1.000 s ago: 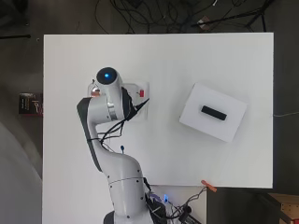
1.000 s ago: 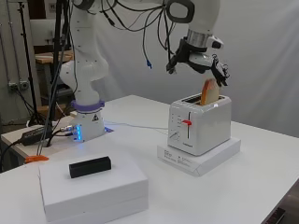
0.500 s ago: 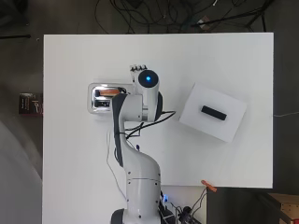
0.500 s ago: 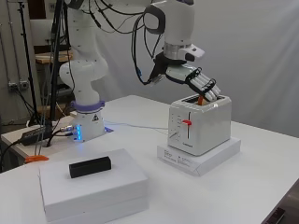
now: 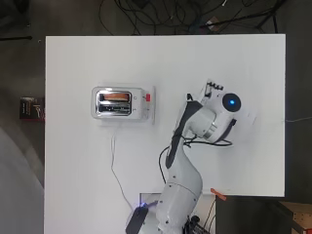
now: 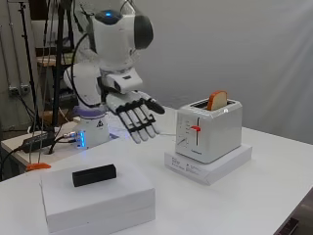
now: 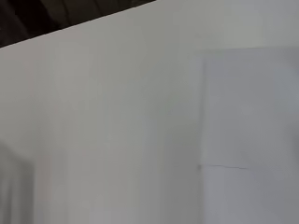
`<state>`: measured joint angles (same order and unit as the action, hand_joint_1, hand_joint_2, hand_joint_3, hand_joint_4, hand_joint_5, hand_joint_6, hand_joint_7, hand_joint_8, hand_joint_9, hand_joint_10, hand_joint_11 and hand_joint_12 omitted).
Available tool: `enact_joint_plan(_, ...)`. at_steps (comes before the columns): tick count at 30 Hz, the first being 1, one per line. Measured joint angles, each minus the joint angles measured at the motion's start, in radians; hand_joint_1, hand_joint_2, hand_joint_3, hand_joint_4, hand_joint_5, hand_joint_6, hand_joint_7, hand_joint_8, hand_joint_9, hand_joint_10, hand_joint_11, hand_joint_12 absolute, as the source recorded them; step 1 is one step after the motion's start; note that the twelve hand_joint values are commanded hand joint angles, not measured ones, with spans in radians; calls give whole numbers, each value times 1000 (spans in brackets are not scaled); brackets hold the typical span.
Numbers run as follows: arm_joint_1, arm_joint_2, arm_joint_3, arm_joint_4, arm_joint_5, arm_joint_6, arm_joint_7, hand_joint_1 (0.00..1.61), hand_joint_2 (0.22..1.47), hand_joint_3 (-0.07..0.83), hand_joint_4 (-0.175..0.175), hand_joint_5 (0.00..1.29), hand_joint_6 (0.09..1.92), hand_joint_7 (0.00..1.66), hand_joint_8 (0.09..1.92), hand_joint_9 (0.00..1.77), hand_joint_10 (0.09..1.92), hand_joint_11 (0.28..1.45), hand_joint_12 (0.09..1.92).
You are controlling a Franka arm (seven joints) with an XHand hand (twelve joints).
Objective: Teleoperate dual arm-hand system to toast a bread
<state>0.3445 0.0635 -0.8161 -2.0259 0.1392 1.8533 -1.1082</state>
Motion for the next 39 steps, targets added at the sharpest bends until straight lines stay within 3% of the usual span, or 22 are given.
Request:
enact_joint_plan(6, 13, 30, 291, -19, 38, 27, -52, 50, 1108, -3, -88, 238, 87, 405, 87, 463, 87, 410, 87)
enact_joint_plan(9, 13, 42, 356, -36, 54, 40, -68, 64, 1100, -1, -104, 229, 87, 495, 87, 576, 87, 423, 87)
enact_joint_plan(12, 9, 46, 363, -53, 67, 57, -80, 111, 1117, 0, -121, 241, 87, 749, 87, 890, 87, 489, 87)
enact_joint_plan(14, 4, 54, 364, -59, 85, 63, -88, 145, 1131, 0, -129, 262, 87, 938, 87, 1094, 87, 599, 87)
enact_joint_plan(17, 1, 60, 364, -58, 86, 61, -73, 173, 1152, 0, -106, 414, 87, 1208, 87, 1312, 252, 790, 87)
enact_joint_plan(18, 0, 63, 365, -57, 82, 60, -62, 172, 1158, -4, -86, 482, 87, 1258, 182, 1305, 560, 811, 148)
enact_joint_plan(20, -2, 66, 367, -57, 67, 64, -32, 159, 1168, -2, -51, 615, 87, 1215, 725, 1260, 1174, 691, 720)
enact_joint_plan(22, -4, 69, 368, -57, 57, 74, -6, 153, 1172, 0, -37, 670, 87, 1156, 1016, 1230, 1424, 593, 1042)
enact_joint_plan(23, -5, 70, 368, -58, 55, 79, -2, 152, 1172, 0, -34, 680, 87, 1143, 1074, 1224, 1468, 572, 1106)
enact_joint_plan(26, -8, 71, 366, -59, 55, 80, 1, 172, 1179, 1, 13, 773, 87, 1230, 1543, 1324, 1799, 566, 1416)
enact_joint_plan(29, -14, 68, 344, -58, 52, 83, 6, 136, 1166, -1, 25, 785, 87, 1240, 1769, 1357, 1907, 577, 1625)
enact_joint_plan(32, -16, 54, 351, -57, -5, 81, 59, 86, 1171, 0, 32, 759, 87, 1140, 1776, 1235, 1920, 542, 1531)
enact_joint_plan(35, -20, 51, 369, -57, -61, 73, 124, 95, 1172, 1, 76, 907, 87, 1255, 1836, 1362, 1920, 621, 1722)
enact_joint_plan(39, -33, 57, 367, -60, 11, 69, 68, 140, 1185, 2, 85, 947, 87, 1339, 1907, 1473, 1920, 720, 1840)
